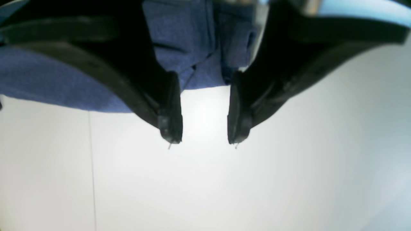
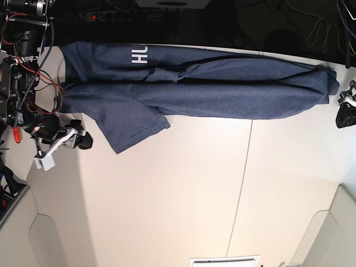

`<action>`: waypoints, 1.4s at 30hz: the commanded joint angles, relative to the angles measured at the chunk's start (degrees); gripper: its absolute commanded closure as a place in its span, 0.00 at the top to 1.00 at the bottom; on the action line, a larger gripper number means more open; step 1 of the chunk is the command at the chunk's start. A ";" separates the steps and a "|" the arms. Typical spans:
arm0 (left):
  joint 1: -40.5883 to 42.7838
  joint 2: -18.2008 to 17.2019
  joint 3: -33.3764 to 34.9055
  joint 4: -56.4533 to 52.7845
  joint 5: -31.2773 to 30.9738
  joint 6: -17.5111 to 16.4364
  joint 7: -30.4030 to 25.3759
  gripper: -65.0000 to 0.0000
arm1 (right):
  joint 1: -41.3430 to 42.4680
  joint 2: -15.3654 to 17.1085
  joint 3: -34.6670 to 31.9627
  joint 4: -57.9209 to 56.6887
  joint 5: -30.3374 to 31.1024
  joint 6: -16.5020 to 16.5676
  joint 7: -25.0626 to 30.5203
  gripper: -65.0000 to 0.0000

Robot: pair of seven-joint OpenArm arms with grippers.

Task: Layout the t-shirt on the table in an organized manner, then fold the t-shirt properly
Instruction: 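Release the hem and lift both grippers off the folded strip, then grasp the strip end near the right gripper and fold it inward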

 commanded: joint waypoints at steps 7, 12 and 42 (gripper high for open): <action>-0.39 -0.83 -0.39 0.94 -0.90 -0.33 -1.03 0.41 | 4.66 -3.21 -7.82 -7.41 -3.21 0.33 3.50 0.51; -0.42 -0.52 -0.39 0.94 -0.96 -0.33 -1.03 0.41 | 4.33 -4.96 -8.24 -7.41 -5.86 0.31 3.43 0.26; -0.28 3.50 -0.37 0.94 -1.36 -0.35 -1.05 0.41 | -22.69 -5.60 -9.38 36.20 7.58 0.42 -8.59 0.00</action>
